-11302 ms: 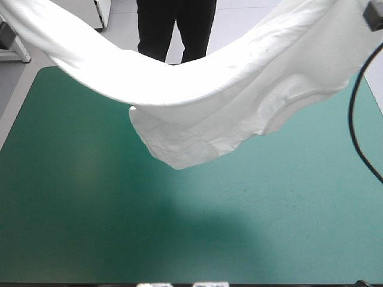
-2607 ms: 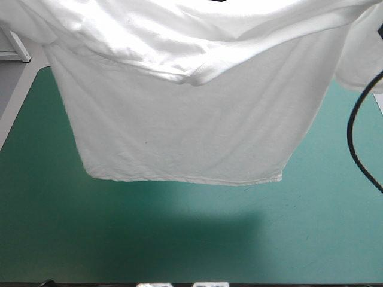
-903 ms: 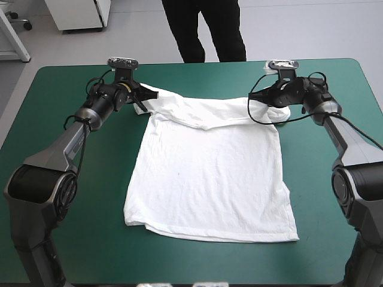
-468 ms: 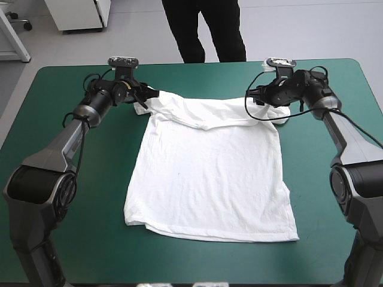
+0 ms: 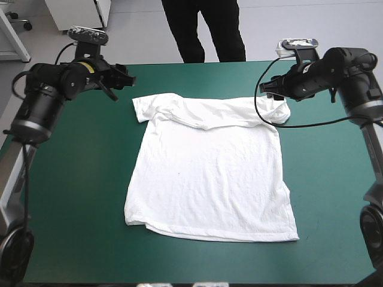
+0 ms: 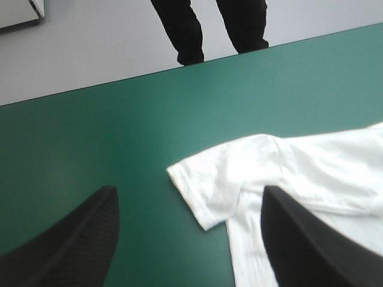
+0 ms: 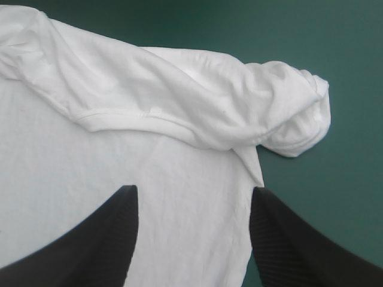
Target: Fold the cloth
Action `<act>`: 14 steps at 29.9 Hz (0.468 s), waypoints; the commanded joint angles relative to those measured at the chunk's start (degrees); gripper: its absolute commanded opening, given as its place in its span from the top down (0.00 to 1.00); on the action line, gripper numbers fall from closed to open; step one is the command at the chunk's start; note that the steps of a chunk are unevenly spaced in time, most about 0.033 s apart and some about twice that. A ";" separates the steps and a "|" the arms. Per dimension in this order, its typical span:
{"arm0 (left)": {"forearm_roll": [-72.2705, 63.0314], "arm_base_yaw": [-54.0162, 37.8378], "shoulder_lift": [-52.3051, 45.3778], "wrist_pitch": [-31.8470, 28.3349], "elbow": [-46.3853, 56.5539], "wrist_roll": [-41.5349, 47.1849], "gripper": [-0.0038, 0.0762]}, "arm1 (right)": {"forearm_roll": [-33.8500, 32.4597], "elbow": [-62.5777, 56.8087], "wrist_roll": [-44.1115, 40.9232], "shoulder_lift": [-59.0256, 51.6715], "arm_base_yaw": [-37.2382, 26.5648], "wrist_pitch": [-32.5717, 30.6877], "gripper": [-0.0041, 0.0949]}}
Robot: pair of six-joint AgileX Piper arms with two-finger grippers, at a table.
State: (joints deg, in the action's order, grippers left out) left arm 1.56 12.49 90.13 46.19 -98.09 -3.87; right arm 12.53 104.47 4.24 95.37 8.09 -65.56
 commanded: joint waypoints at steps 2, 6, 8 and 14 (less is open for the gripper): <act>-0.06 0.09 -11.77 -0.64 3.76 -0.71 0.34 | 0.09 1.38 -1.95 -9.23 0.16 -3.56 0.44; 0.63 2.16 -20.31 -0.39 11.40 -0.71 0.34 | -2.69 -5.40 -3.23 -16.81 1.24 -4.74 0.44; 0.77 4.25 -24.21 -0.13 15.16 -0.92 0.34 | -3.96 -10.22 -3.47 -20.47 1.92 -4.89 0.44; 0.49 8.42 -29.89 11.20 23.48 0.01 0.36 | -4.43 -27.00 -5.39 -31.99 2.86 -5.88 0.44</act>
State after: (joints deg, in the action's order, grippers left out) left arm 2.27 20.01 62.49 53.81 -75.81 -4.89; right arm 8.22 81.91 -0.45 68.81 10.78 -71.51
